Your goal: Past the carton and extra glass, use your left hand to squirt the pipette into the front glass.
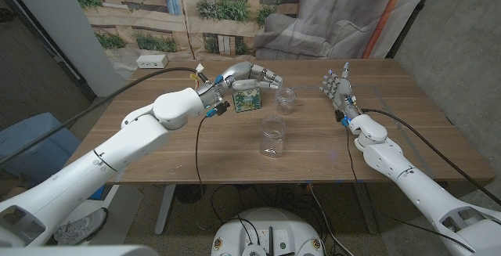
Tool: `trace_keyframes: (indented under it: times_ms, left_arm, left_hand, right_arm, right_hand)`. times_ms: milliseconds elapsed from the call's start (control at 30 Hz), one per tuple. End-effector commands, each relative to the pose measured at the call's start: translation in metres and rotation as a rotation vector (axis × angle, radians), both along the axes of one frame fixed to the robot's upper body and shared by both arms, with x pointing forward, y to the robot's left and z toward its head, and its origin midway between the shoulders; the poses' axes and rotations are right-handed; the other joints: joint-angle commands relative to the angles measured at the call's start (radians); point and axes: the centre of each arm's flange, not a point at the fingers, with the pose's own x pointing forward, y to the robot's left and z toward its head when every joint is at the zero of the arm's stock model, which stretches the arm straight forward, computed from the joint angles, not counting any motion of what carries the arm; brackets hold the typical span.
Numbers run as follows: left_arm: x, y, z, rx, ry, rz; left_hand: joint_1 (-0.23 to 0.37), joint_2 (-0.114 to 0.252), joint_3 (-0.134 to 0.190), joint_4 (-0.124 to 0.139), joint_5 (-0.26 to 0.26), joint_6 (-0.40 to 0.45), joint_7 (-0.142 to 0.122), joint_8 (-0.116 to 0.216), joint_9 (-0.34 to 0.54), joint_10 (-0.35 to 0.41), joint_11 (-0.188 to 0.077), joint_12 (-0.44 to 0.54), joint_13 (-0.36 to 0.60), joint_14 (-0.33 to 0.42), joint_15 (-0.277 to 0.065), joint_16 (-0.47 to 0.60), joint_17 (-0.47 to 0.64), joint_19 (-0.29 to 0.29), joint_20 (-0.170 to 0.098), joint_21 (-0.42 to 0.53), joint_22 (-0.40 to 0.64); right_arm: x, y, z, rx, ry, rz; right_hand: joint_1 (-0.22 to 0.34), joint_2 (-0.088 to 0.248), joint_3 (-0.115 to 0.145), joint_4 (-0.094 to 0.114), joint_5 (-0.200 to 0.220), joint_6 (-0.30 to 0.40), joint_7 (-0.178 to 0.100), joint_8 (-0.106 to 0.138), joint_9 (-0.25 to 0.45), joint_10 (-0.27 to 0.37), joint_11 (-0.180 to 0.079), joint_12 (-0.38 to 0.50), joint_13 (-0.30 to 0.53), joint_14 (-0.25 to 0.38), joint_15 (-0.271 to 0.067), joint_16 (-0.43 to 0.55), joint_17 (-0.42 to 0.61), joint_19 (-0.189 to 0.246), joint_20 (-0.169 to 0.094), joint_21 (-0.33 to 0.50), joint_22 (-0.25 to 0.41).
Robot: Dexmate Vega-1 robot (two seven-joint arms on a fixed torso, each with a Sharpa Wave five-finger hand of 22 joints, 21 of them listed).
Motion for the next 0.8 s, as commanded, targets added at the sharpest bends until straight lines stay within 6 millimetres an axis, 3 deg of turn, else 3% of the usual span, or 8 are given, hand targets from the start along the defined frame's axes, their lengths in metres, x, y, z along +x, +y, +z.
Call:
trace_keyframes:
  times_ms: [33,700,800]
  left_arm:
    - [-0.01,0.002,0.02,0.013,-0.035,0.032]
    - [-0.026,0.022,0.045,0.05,-0.156,0.096]
    - [-0.028,0.027,0.049,0.066,-0.207,0.122]
  left_hand:
    - [0.001,0.007,0.006,0.005,0.01,-0.004,0.006,-0.003,0.003,-0.003,0.0,-0.004,0.003,-0.005,-0.13,-0.002,-0.001,-0.002,0.001,-0.002,0.002]
    - [-0.001,0.009,0.012,0.001,0.01,-0.017,0.008,-0.006,0.003,-0.016,0.0,-0.005,0.003,-0.004,-0.129,-0.004,-0.003,0.0,0.005,-0.002,0.002]
    - [-0.002,0.01,0.013,0.001,0.01,-0.019,0.007,-0.006,0.003,-0.018,0.0,-0.005,0.003,-0.004,-0.128,-0.005,-0.003,0.0,0.003,-0.002,0.002]
  right_arm:
    - [0.0,0.0,0.0,0.0,0.0,0.0]
    - [0.0,0.0,0.0,0.0,0.0,0.0]
    - [0.0,0.0,0.0,0.0,0.0,0.0]
  right_hand:
    - [0.0,0.059,-0.008,-0.001,0.005,0.001,-0.01,0.007,0.002,-0.002,-0.001,0.003,0.003,-0.009,-0.083,0.006,0.004,0.005,0.001,0.005,0.005]
    - [0.0,0.058,-0.008,-0.001,0.005,0.002,-0.008,0.007,0.002,0.001,-0.006,0.004,0.003,-0.008,-0.083,0.006,0.004,0.006,0.001,0.005,0.005]
    - [0.0,0.058,-0.008,-0.001,0.005,0.002,-0.009,0.007,0.002,-0.006,0.007,0.001,0.003,-0.008,-0.082,0.006,0.004,0.005,0.001,0.005,0.005]
